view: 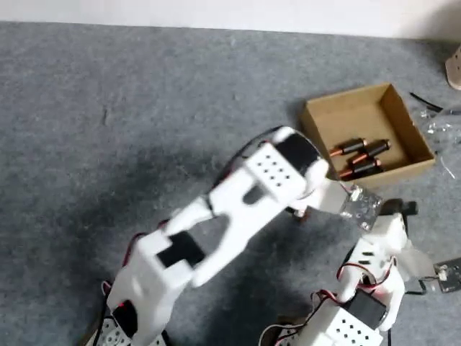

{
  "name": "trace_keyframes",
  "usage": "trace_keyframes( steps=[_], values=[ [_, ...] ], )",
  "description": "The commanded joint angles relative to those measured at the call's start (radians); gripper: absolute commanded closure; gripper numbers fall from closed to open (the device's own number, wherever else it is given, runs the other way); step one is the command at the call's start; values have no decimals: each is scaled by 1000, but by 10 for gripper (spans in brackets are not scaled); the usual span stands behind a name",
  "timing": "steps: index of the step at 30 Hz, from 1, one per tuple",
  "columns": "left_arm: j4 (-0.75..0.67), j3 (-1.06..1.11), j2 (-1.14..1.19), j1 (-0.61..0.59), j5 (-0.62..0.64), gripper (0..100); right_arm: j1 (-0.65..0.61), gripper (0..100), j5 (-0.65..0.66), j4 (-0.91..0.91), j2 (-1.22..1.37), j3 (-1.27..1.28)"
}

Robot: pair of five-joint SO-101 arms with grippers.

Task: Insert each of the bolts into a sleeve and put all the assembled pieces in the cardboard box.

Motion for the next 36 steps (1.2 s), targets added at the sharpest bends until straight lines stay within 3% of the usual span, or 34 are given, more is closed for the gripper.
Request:
trace_keyframes(
  steps=[1,4,16,32,36],
  values=[
    [12,-185,159,-25,-29,819,35,994,5,-5,-8,1],
    [14,-285,272,-59,-97,819,33,994,5,-4,-8,1],
    [15,-684,622,-61,-101,816,27,994,5,-4,-8,8],
    [23,-773,762,-70,-101,819,25,994,8,-4,-8,10],
    [74,-771,762,-65,-101,938,25,994,8,-4,-8,10]
  ],
)
